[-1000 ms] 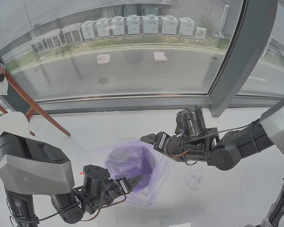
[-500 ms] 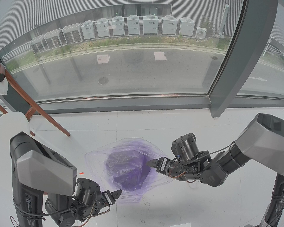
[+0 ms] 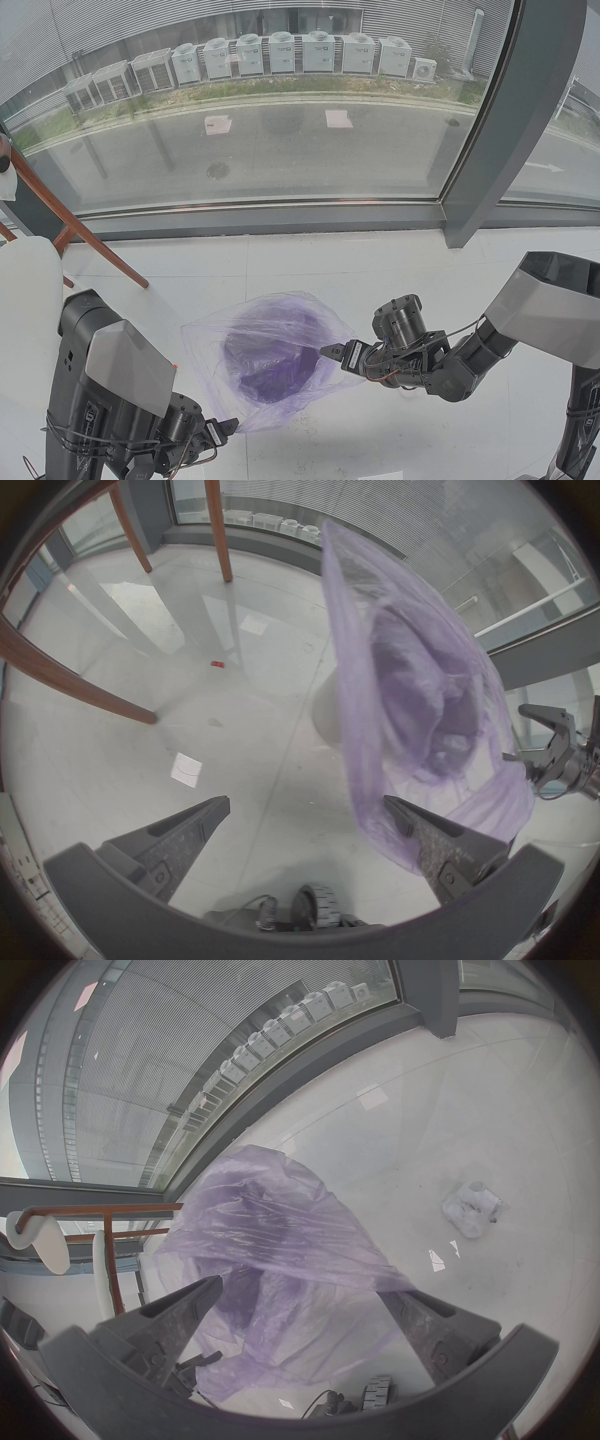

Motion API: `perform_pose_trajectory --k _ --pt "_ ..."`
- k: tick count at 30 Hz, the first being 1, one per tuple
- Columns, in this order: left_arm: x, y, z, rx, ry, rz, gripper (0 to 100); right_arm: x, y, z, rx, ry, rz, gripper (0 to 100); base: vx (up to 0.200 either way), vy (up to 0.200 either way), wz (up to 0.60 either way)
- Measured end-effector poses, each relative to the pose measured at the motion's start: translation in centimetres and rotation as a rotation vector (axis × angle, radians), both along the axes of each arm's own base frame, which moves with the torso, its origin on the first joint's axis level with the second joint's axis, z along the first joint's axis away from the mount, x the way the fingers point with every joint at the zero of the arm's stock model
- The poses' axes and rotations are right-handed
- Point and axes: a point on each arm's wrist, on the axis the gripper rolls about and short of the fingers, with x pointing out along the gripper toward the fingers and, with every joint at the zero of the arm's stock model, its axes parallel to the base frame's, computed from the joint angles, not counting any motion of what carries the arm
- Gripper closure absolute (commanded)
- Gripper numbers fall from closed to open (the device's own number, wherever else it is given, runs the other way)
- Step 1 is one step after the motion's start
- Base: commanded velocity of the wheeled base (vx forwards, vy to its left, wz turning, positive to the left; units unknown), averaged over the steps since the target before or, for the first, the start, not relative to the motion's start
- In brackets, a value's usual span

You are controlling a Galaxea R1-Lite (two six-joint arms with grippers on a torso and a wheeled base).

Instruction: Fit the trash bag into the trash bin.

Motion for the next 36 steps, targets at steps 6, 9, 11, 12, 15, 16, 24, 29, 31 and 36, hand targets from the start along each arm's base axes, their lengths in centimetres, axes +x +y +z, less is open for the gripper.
perform_pose_trajectory --k 6,9,11,12,15,16,24,29,31,36 --pt "-0.1 0.3 0.8 0.009 -0.022 0.004 0 0.4 0.2 0.8 0.053 -0.068 -0.002 0 0.0 0.0 0.0" --pt "0.2 0.1 2.0 -0.017 -0.073 0.001 0 0.3 0.5 1.9 0.099 -0.101 0.02 0 0.0 0.0 0.0" --pt "0.3 0.0 2.8 -0.033 -0.105 -0.001 0 0.0 0.8 2.7 0.131 -0.117 0.049 0 0.0 0.0 0.0" --pt "0.4 -0.1 3.1 -0.039 -0.118 -0.002 0 -0.2 1.1 3.1 0.146 -0.126 0.064 0 0.0 0.0 0.0" --pt "0.3 -0.4 3.9 -0.055 -0.149 -0.015 0 -0.7 1.9 3.7 0.168 -0.142 0.097 0 0.0 0.0 0.0" --pt "0.2 -0.6 4.0 -0.059 -0.155 -0.024 0 -0.8 2.0 3.7 0.171 -0.144 0.102 0 0.0 0.0 0.0" --pt "-1.1 -3.3 4.2 -0.059 -0.186 -0.13 0 0.3 3.9 3.3 0.191 -0.17 0.121 0 0.0 0.0 0.0" --pt "-1.9 -5.0 3.7 -0.052 -0.184 -0.198 0 1.0 5.1 3.1 0.205 -0.185 0.13 0 0.0 0.0 0.0" --pt "-2.3 -5.4 3.4 -0.048 -0.178 -0.22 0 0.6 5.7 2.9 0.205 -0.179 0.148 0 0.0 0.0 0.0" --pt "-2.8 -5.9 2.5 0.001 -0.17 -0.231 0 -0.1 6.7 2.0 0.198 -0.161 0.174 0 0.0 0.0 0.0"
